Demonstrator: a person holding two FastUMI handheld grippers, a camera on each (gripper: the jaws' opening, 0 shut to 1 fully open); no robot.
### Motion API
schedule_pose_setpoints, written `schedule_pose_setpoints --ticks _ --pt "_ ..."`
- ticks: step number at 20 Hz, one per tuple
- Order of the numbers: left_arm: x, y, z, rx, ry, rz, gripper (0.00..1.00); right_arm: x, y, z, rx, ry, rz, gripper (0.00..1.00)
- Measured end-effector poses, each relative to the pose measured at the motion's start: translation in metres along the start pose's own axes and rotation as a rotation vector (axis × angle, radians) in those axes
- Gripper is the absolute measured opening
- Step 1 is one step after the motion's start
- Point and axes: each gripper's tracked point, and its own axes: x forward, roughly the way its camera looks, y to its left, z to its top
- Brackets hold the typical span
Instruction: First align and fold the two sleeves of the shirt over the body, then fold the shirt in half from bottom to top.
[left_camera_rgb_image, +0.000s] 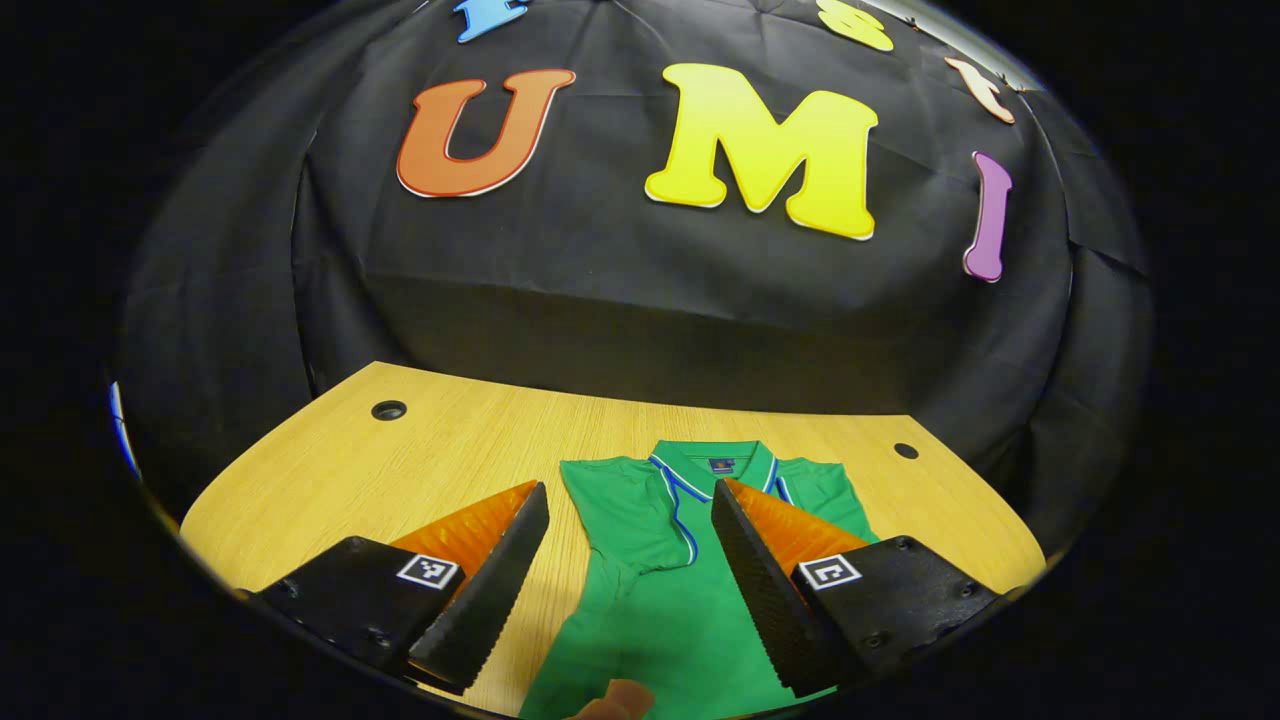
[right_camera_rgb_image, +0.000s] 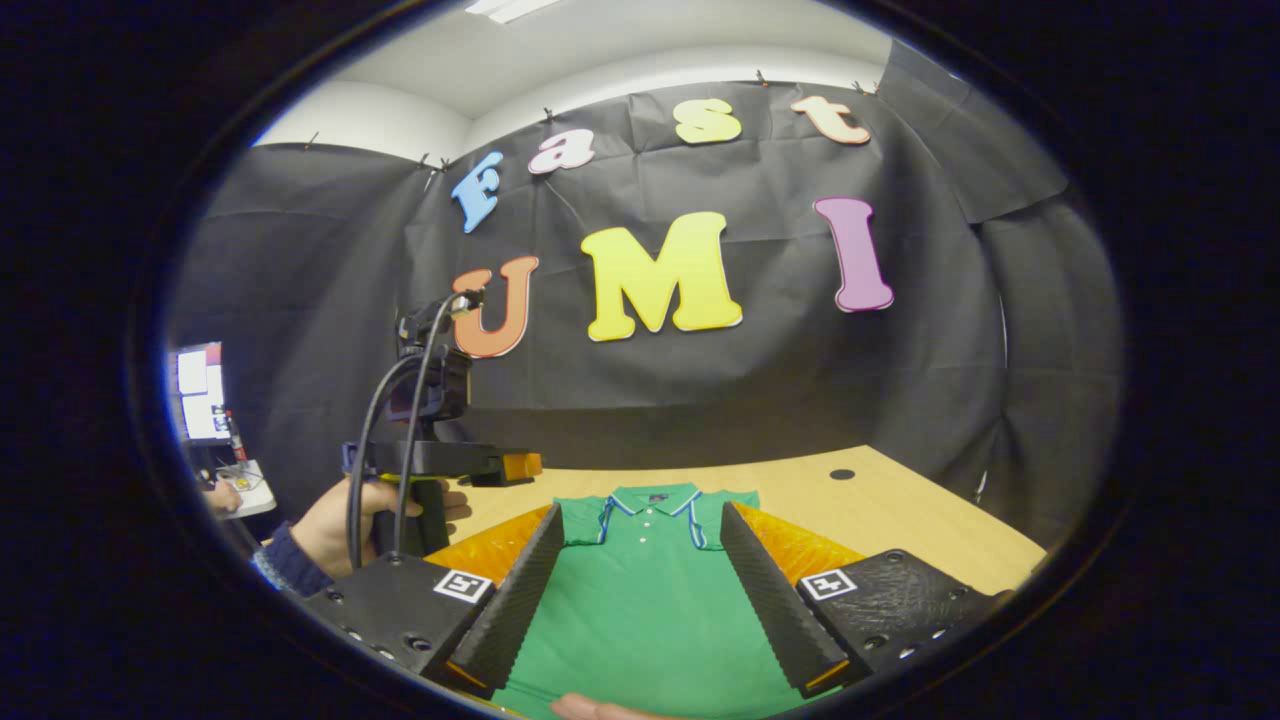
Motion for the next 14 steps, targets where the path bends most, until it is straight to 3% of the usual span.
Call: schedule_pose_setpoints --ticks 7,14 --pt "-0.12 -0.018 0.011 0.039 -0.12 0.0 1.0 -0.063 -0.007 0.012 -0.092 -0.044 -0.05 0.96" --pt "-0.209 -0.046 -0.031 0.096 -0.136 -0.012 1.0 -0.127 -0.022 0.018 -0.116 -0.076 -0.096 0.96"
